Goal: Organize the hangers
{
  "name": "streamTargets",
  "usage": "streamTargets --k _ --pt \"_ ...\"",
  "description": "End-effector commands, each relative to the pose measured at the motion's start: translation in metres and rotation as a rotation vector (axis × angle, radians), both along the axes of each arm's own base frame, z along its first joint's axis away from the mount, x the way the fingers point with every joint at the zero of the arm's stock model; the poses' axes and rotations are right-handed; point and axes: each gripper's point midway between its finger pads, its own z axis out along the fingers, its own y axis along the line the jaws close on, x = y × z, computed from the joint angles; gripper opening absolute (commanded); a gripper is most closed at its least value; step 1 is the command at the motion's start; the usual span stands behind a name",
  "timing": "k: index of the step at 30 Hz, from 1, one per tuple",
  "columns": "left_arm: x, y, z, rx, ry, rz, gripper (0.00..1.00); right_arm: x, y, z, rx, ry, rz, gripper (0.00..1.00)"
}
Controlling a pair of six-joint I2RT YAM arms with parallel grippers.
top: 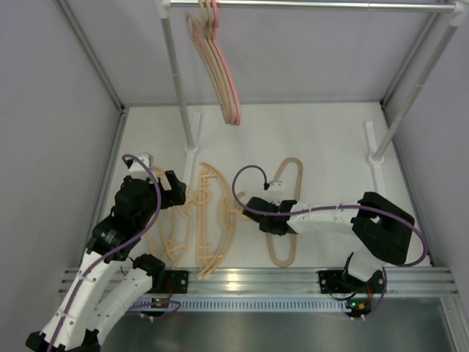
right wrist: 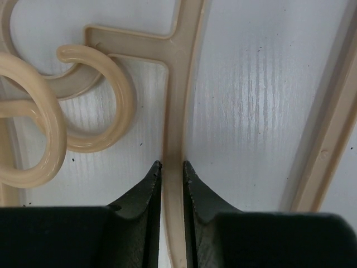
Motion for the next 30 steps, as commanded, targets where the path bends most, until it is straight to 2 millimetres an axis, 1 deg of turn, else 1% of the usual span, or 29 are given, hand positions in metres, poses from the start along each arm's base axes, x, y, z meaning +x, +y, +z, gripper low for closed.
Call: streamTargets --k 1,4,9,16,20,25,26,28,29,30 --pt "0.003 -0.001 0.002 -0.005 -0.006 0.003 0.98 0.006 0.003 0.005 0.006 -0.016 -0.013 0.0" --pt "0.003 -0.001 0.002 -0.006 -0.009 0.003 0.98 0.016 0.002 0.014 0.016 -0.033 -0.022 0.0" --pt "0.003 -0.001 0.002 -0.006 -0.008 0.005 0.98 0.04 -0.004 0.027 0.036 -0.062 -0.061 0.0" --pt "0.003 -0.001 0.001 -0.004 -0.005 0.005 0.98 0.074 0.0 0.052 0.066 -0.108 -0.085 0.0" --pt "0.003 -0.001 0.001 -0.003 -0.004 0.006 0.98 0.085 0.003 0.061 0.109 -0.108 -0.087 0.0" --pt "0.003 -0.001 0.001 -0.004 -0.006 0.008 0.98 0.089 0.002 0.072 0.148 -0.118 -0.09 0.0" --pt "0.003 0.0 0.002 -0.003 -0.007 0.007 0.98 0.088 0.003 0.078 0.173 -0.121 -0.086 0.0" --pt "0.003 -0.001 0.002 -0.003 -0.007 0.006 0.98 0.086 0.001 0.082 0.191 -0.123 -0.086 0.0" --pt "0.003 0.0 0.002 -0.004 -0.007 0.01 0.98 0.086 0.001 0.091 0.222 -0.131 -0.082 0.0" --pt "0.003 0.0 0.002 -0.004 -0.007 0.01 0.98 0.083 -0.002 0.09 0.229 -0.126 -0.083 0.0"
